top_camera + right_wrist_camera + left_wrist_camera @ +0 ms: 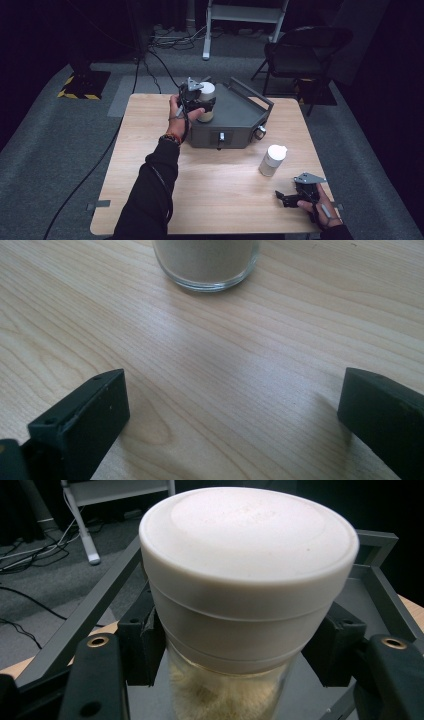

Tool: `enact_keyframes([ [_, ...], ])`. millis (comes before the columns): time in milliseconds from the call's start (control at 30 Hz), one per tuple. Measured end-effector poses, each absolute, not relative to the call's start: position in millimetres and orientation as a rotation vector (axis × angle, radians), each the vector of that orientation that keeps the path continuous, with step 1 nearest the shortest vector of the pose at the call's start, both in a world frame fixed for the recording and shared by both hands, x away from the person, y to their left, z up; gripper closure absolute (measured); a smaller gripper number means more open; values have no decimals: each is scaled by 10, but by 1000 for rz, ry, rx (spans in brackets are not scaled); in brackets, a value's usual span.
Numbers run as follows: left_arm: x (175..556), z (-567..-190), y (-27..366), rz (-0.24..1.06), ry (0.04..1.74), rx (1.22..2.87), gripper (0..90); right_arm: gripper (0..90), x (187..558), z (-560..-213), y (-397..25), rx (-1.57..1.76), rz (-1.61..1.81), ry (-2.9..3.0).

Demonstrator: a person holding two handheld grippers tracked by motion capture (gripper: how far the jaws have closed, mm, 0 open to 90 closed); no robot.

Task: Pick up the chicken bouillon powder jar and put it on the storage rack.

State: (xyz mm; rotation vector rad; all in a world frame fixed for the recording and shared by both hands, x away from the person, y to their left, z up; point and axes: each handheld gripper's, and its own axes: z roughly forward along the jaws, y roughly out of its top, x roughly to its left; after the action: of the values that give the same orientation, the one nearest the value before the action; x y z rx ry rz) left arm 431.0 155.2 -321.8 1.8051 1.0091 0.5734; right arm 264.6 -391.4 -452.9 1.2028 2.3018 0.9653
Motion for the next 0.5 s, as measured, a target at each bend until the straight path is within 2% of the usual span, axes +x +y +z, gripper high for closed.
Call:
enact_keyframes([
  [300, 4327, -3267, 1548, 567, 1013, 1809, 314, 0, 2646, -4530, -3914, 1202, 965, 2302],
  [500, 4311, -3336, 1540, 569, 1041, 1778, 187, 0, 2646, -4530, -3915, 1203, 966, 2302],
])
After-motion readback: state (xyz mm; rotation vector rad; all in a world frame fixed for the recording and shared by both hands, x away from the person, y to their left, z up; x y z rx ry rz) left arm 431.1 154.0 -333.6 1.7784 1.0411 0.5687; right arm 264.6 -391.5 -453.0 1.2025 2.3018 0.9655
